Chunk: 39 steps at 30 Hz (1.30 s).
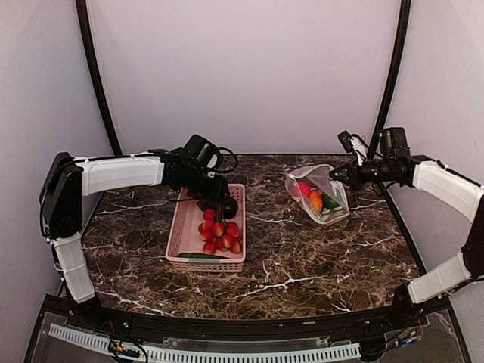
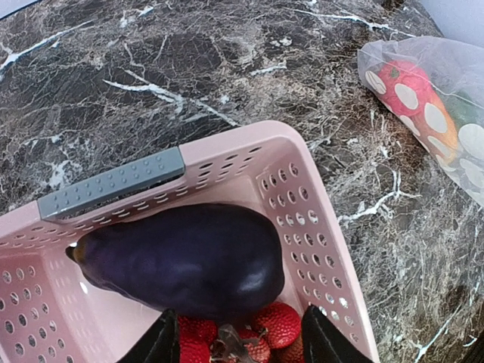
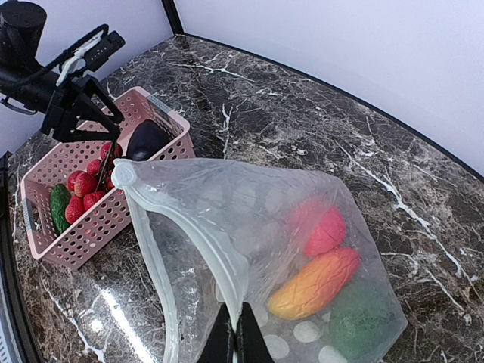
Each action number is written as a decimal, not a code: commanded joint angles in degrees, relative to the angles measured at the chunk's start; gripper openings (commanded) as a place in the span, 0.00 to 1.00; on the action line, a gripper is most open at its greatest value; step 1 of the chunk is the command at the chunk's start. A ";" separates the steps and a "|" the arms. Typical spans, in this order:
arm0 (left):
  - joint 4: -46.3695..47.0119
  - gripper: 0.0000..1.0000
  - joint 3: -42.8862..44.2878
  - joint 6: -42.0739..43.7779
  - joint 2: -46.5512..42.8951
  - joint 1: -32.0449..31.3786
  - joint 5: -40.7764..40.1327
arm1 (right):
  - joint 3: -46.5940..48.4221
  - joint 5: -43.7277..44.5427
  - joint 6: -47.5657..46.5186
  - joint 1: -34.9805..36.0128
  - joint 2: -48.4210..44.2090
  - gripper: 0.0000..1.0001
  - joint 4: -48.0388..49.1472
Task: Place the food in the zip-top bag and seal the zipper
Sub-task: Pick up the fake fruit from the bin.
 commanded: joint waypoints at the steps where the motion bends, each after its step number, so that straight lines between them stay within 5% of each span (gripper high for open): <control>1: -0.04 0.52 -0.63 -3.30 0.86 0.24 0.24 | -0.49 -0.68 -0.27 -0.29 -0.70 0.00 0.48; 30: -2.29 0.33 -2.68 0.63 1.91 0.22 6.18 | -0.36 -0.76 -0.47 -0.29 -0.70 0.00 0.15; 39: -3.39 0.14 -1.61 1.37 0.55 0.15 7.15 | 0.43 -0.35 -0.45 -0.29 -1.02 0.00 -0.57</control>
